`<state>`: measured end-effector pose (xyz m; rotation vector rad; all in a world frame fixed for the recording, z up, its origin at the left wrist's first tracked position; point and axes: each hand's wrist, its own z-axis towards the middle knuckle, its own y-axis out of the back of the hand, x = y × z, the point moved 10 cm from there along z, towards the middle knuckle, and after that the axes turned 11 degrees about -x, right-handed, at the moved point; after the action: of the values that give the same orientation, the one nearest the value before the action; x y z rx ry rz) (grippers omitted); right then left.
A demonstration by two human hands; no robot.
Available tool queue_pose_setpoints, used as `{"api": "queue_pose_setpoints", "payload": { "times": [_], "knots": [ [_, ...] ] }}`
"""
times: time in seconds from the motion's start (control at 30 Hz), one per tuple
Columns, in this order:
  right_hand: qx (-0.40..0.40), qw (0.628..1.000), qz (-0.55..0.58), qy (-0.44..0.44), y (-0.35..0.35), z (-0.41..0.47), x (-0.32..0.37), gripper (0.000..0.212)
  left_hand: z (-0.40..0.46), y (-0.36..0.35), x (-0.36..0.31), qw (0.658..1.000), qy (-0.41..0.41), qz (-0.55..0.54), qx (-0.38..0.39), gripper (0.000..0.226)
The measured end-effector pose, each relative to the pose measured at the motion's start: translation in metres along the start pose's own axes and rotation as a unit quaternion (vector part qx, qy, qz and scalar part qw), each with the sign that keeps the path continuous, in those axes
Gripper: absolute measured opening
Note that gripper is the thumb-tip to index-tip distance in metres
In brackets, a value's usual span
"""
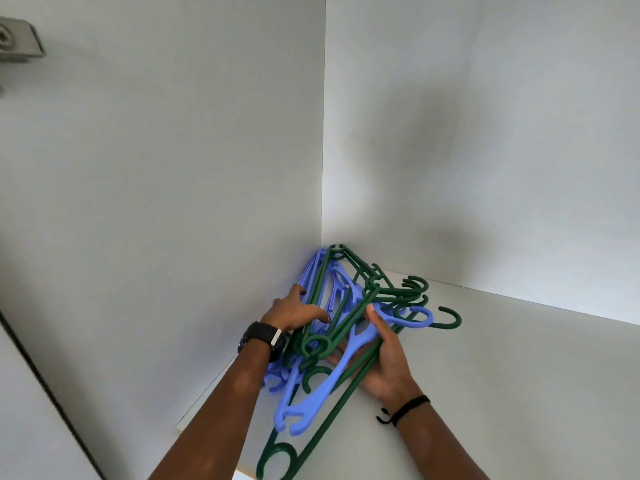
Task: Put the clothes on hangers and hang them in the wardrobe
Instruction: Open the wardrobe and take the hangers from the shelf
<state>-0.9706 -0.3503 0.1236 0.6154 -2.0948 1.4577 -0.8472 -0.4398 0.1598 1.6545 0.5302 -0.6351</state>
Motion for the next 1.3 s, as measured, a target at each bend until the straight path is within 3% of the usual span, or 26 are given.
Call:
{"api": "queue_pose_setpoints", "payload": {
  "times": [0.13, 0.23, 0.37, 0.53, 0.67, 0.8, 1.0, 1.17, 1.3],
  "knots": [
    [-0.031, 0.999, -0.036, -0.002, 0.023, -0.013, 0.01, 0.079, -0.009, -0.011, -0.003, 1.0, 0.011, -0.013, 0.006, 0.107],
    [-0.046, 0.998, -0.049, -0.013, 0.035, -0.02, 0.012, 0.067, -0.015, -0.016, -0.005, 1.0, 0.019, -0.009, 0.005, 0.113],
    [-0.043, 0.997, -0.065, -0.029, 0.044, -0.039, 0.013, 0.047, -0.026, -0.023, 0.003, 0.998, 0.041, -0.04, 0.017, 0.114],
    [-0.053, 0.997, -0.052, -0.03, 0.051, -0.057, 0.01, 0.057, -0.046, -0.022, 0.008, 0.995, 0.058, -0.08, 0.024, 0.108],
    [-0.002, 0.999, -0.041, -0.032, 0.046, -0.071, 0.009, 0.055, -0.064, -0.013, 0.0, 0.99, 0.038, -0.132, -0.01, 0.104],
    [0.063, 0.998, -0.023, 0.006, 0.036, -0.099, 0.023, 0.09, -0.1, 0.005, -0.018, 0.986, -0.021, -0.141, -0.091, 0.106],
    [0.176, 0.984, -0.02, 0.023, 0.011, -0.167, 0.032, 0.093, -0.209, 0.046, -0.048, 0.956, -0.101, -0.131, -0.241, 0.114],
    [0.269, 0.962, -0.046, -0.012, -0.008, -0.248, 0.0, 0.092, -0.338, 0.08, -0.032, 0.918, -0.087, -0.064, -0.382, 0.111],
    [0.306, 0.944, -0.057, -0.108, -0.018, -0.321, -0.056, 0.099, -0.459, 0.103, 0.004, 0.878, -0.022, -0.013, -0.477, 0.115]
  ]
}}
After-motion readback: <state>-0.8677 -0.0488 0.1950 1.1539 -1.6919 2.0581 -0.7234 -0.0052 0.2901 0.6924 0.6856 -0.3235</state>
